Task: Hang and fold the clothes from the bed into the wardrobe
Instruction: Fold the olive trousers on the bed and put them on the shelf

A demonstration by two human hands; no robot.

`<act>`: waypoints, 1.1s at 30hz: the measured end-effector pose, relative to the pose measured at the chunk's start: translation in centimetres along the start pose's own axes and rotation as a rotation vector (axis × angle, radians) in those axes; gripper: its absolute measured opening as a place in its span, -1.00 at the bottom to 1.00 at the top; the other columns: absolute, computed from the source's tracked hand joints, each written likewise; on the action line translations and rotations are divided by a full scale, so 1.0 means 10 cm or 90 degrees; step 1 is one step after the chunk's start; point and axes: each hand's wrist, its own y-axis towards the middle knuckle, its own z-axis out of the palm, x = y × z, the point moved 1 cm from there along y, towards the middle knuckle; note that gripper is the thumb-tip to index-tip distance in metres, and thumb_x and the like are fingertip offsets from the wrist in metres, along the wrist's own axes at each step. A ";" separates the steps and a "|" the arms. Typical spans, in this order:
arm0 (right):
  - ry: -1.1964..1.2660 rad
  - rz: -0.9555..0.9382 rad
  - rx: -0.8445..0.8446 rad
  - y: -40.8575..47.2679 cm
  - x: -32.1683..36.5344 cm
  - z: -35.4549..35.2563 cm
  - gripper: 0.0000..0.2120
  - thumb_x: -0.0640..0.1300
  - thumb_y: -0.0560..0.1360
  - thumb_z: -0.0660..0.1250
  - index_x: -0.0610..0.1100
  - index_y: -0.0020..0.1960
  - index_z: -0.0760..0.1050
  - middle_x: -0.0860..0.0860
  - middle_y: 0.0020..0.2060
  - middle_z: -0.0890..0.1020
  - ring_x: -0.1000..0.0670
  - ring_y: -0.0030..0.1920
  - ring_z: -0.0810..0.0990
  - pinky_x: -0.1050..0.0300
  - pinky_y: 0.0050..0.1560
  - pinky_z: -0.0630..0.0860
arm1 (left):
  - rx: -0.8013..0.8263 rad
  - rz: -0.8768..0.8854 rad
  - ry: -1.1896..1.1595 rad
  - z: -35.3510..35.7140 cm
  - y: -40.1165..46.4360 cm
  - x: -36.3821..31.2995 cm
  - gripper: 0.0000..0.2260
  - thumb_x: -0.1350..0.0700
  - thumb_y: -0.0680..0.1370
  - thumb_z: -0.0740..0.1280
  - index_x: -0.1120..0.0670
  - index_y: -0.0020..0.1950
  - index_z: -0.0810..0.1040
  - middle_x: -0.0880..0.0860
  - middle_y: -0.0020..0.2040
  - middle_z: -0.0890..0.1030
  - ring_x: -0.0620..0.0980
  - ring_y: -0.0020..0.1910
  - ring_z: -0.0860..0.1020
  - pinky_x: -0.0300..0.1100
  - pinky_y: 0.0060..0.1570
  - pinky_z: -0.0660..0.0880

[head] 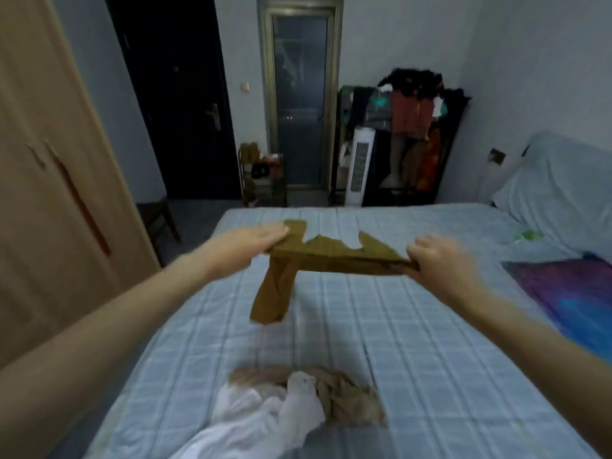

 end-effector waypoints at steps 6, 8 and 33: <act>0.071 0.031 0.324 -1.97 0.93 0.81 -0.74 0.07 0.19 0.51 -0.06 -0.35 0.51 -0.03 -0.38 0.48 -0.10 -0.43 0.53 0.10 -0.56 0.39 | 0.280 0.064 -0.092 1.92 -1.30 -0.73 -0.31 0.35 0.51 0.06 -0.07 0.59 0.02 0.06 0.58 0.14 0.07 0.52 0.24 -0.04 0.32 0.41; 0.121 0.063 0.449 -2.59 1.21 1.00 -0.67 0.01 0.05 0.61 -0.02 -0.34 0.50 0.00 -0.32 0.50 -0.05 -0.39 0.54 0.13 -0.55 0.37 | 0.393 0.063 -0.104 2.36 -1.66 -1.06 -0.32 0.35 0.55 0.07 -0.11 0.59 0.01 0.02 0.60 0.08 0.08 0.52 0.20 -0.02 0.28 0.40; 0.146 0.209 0.820 -5.56 2.06 1.10 -0.76 -0.17 0.50 0.23 0.01 0.14 0.46 0.00 0.15 0.45 -0.03 0.17 0.47 0.09 -0.05 0.45 | 0.558 -0.210 -0.252 4.50 -3.75 -3.30 0.13 0.15 0.27 0.43 0.09 0.53 -0.36 0.17 0.33 0.54 0.18 0.24 0.57 -0.16 -0.10 0.62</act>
